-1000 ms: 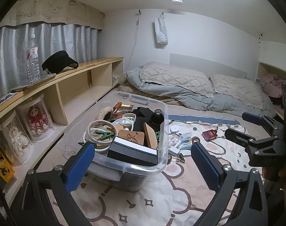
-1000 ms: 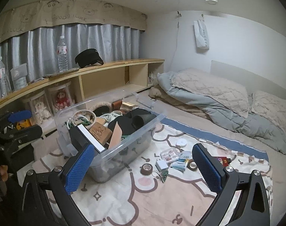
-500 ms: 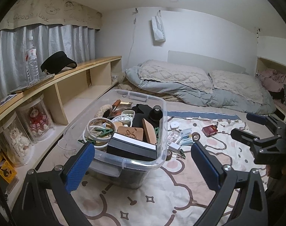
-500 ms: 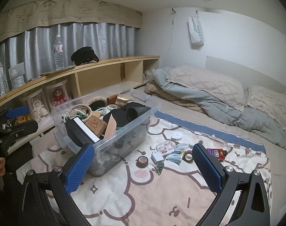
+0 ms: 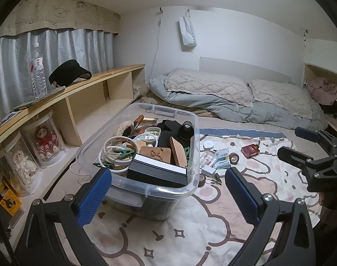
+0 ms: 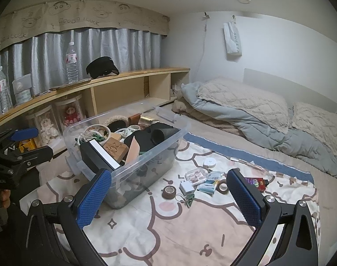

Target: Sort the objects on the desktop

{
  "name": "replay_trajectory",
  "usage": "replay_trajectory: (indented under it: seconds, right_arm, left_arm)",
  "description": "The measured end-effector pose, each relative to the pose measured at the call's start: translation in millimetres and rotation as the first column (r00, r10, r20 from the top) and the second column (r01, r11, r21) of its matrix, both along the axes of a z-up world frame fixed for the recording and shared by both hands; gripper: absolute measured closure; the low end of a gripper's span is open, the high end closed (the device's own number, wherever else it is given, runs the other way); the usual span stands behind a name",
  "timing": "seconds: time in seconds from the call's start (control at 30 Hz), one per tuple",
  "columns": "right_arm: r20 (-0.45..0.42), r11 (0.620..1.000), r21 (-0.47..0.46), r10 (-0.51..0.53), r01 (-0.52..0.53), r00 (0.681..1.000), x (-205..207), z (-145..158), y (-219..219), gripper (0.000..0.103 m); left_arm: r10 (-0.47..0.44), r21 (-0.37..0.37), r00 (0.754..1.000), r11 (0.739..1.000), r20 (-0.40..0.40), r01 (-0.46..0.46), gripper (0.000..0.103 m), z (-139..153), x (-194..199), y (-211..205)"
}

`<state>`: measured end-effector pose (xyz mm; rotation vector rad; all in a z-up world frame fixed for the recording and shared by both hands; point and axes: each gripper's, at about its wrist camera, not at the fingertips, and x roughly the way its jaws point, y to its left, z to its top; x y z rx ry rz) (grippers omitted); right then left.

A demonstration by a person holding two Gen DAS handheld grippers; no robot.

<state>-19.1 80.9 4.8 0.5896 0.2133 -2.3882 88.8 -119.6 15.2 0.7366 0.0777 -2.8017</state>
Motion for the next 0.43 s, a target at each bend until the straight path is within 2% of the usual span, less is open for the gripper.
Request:
replay_trajectory:
  seconds: [0.43]
  right_arm:
    - [0.010, 1.000, -0.010, 0.007, -0.007, 1.000, 0.7, 0.4, -0.4, 0.000]
  left_arm:
    - [-0.004, -0.003, 1.000, 1.000, 0.003, 0.004, 0.000, -1.9, -0.8, -0.7]
